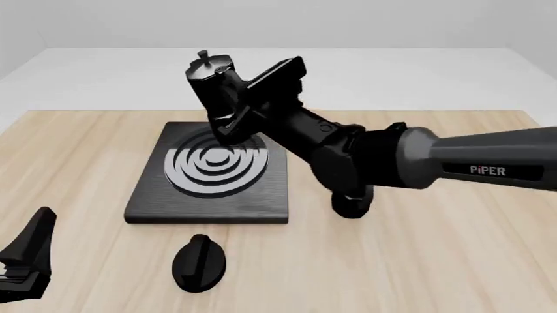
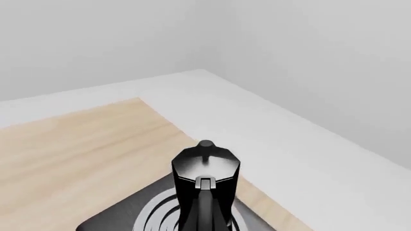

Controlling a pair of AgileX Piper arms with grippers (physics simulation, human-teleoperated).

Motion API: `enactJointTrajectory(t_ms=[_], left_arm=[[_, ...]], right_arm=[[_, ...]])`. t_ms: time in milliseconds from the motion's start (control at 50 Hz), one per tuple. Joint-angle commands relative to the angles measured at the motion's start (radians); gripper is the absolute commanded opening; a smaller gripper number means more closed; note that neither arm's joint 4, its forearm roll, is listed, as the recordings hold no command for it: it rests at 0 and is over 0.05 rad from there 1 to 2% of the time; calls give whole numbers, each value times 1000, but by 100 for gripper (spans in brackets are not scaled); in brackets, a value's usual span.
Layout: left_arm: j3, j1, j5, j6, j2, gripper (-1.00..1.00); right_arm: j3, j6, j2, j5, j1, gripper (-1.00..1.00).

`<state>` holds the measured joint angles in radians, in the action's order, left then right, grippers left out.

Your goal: Put the right moka pot on the stove.

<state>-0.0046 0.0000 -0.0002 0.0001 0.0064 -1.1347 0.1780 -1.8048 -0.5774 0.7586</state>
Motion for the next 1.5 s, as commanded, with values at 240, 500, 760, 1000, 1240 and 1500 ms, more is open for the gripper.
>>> enactJointTrajectory(t_ms=[240,500,760,1000,1240,1500], left_arm=[[0,0,0,0,0,100],[0,0,0,0,0,100],[0,0,0,0,0,100],[0,0,0,0,0,100],[0,0,0,0,0,100],[0,0,0,0,0,100]], right_arm=[[-284,-49,-198,66,-34,-100],[-361,-63,-292,77,-33,-100],[-458,-75,-391,111,-23,-100],[-515,-85,-447,117,-23,-100],[-478,-97,-450,73,-21,-100],[-445,-88,-467,67,-31,-100]])
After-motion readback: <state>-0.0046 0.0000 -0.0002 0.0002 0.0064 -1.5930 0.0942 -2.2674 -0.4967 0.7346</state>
